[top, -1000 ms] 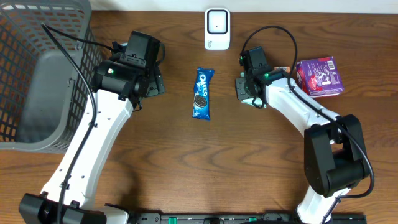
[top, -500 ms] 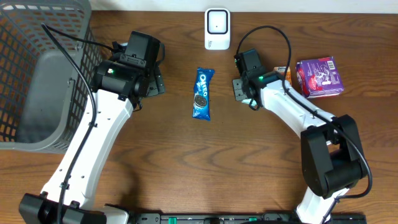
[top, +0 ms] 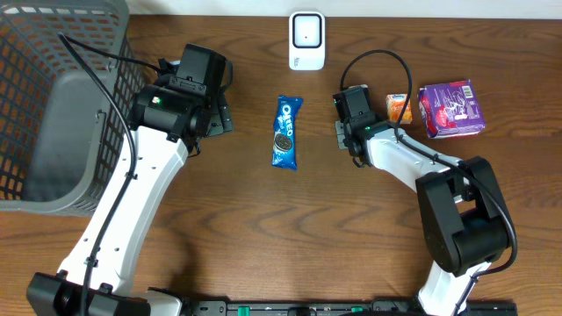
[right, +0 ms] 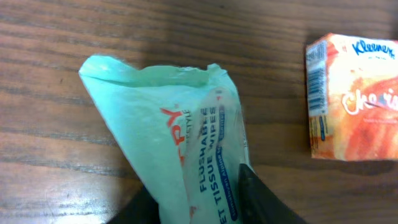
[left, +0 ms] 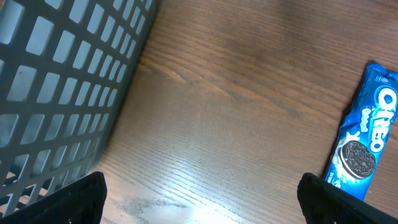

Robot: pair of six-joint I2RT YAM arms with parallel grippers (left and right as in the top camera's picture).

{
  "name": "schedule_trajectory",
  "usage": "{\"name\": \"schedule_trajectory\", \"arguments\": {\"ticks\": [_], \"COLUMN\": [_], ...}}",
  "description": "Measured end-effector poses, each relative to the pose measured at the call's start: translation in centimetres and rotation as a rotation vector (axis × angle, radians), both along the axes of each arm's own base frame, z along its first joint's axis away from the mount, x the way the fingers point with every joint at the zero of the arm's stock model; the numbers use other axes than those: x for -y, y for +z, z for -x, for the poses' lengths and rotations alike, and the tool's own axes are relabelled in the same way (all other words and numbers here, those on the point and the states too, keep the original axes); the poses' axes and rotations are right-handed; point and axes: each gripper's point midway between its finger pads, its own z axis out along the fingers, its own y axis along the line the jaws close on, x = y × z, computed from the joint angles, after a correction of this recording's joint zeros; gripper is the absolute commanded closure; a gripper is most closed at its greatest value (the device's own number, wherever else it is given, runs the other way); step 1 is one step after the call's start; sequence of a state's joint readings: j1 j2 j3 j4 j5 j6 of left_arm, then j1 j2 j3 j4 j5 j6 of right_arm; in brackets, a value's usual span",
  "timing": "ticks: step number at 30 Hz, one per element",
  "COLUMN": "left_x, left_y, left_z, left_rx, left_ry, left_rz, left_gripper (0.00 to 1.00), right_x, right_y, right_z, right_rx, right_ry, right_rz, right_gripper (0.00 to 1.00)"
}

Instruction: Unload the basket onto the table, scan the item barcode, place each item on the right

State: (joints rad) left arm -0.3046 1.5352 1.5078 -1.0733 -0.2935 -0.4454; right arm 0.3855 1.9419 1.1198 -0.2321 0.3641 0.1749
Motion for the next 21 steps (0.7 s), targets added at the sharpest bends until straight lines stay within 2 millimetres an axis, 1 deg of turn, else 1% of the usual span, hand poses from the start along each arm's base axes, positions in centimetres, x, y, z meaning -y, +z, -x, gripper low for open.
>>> {"name": "schedule_trajectory", "arguments": {"ticks": [3, 8, 13, 18, 21], "left_x": [0.0, 0.0, 0.0, 0.0, 0.0], "left_y": [0.0, 0.0, 0.0, 0.0, 0.0], "left_z": [0.0, 0.0, 0.0, 0.0, 0.0], "left_rx": [0.000, 0.000, 0.000, 0.000, 0.000], "left_ry": [0.000, 0.000, 0.000, 0.000, 0.000], "left_rz": [0.000, 0.000, 0.000, 0.000, 0.000], "left_gripper": [0.02, 0.02, 0.02, 0.02, 0.02], "right_x": [-0.1, -0.6, -1.7, -2.8, -3.5], "right_y": [0.1, 0.3, 0.5, 1.4, 2.6], "right_z": [-0.2, -0.6, -1.3, -2.2, -2.4], "right_rx": [0.010, 0.029, 0.018, -0.023, -0.061], "right_ry": [0.001, -0.024, -0.033, -0.031, -0.027], "right_rz": [-0.006, -0.061, -0.217, -0.520, -0.747], "right_gripper": [0.98, 0.99, 0.99, 0.99, 0.99]}}
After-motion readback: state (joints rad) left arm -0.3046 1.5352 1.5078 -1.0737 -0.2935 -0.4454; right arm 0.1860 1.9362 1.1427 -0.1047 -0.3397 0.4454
